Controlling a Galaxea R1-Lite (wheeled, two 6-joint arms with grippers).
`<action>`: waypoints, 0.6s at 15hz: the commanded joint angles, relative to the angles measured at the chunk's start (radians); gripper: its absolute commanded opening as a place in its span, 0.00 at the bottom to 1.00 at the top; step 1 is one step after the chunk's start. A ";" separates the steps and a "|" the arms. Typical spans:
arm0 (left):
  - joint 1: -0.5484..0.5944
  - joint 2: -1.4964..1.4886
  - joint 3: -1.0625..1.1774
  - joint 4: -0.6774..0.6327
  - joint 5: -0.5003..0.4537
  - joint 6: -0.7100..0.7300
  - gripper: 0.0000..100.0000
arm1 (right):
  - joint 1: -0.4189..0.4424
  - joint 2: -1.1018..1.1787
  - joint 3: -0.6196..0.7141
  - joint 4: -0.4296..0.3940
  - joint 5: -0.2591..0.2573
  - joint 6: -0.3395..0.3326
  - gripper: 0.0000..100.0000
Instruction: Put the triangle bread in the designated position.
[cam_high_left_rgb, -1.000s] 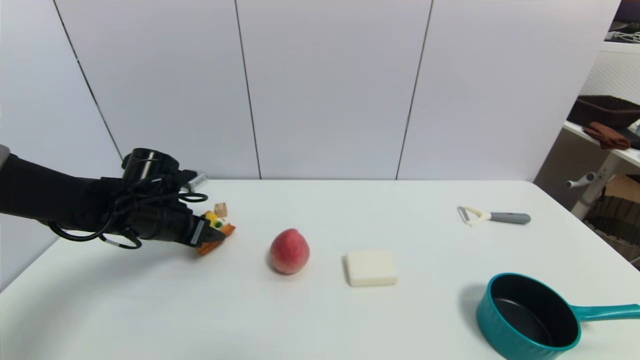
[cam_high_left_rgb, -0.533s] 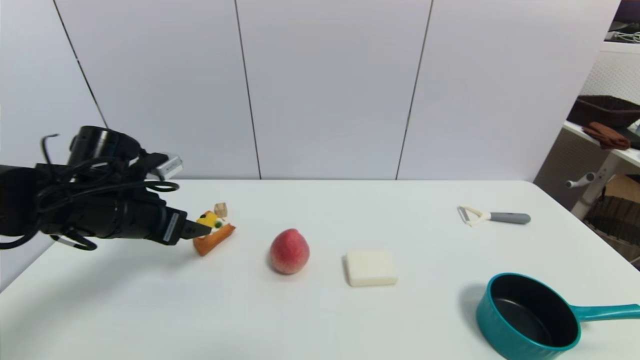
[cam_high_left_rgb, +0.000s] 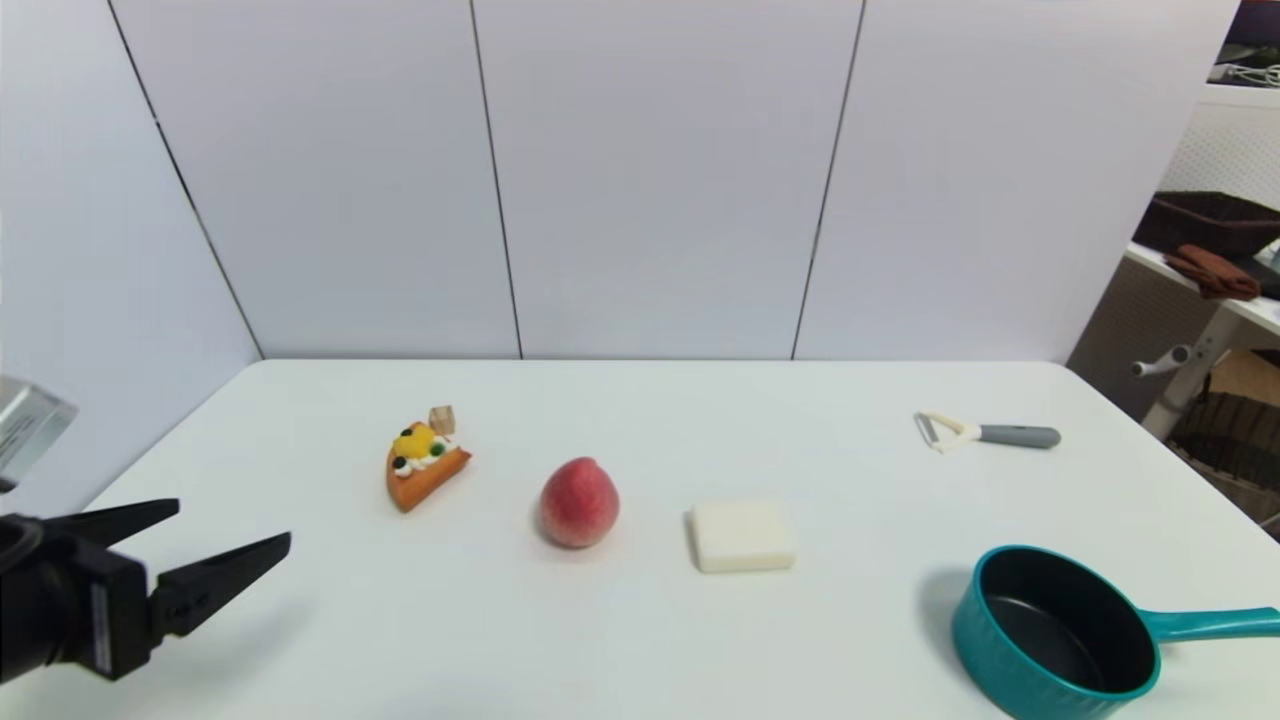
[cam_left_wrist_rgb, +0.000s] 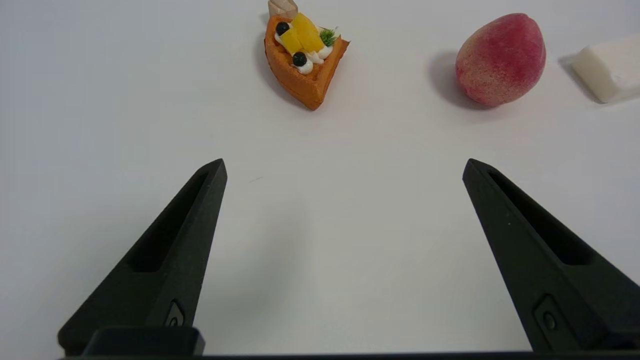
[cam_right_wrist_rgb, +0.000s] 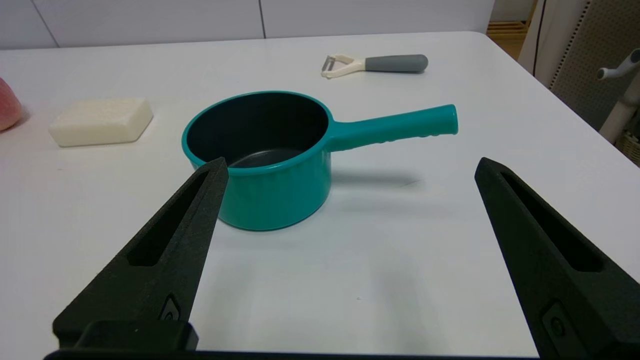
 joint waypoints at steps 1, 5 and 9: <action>0.019 -0.440 0.278 -0.092 0.003 -0.009 1.00 | 0.000 0.001 0.000 0.000 0.000 0.000 1.00; 0.132 -0.734 0.445 -0.089 -0.003 -0.002 1.00 | 0.000 0.001 0.000 0.000 0.000 0.000 1.00; 0.139 -0.900 0.451 0.049 0.132 0.017 1.00 | 0.000 0.001 0.000 0.000 0.000 0.000 1.00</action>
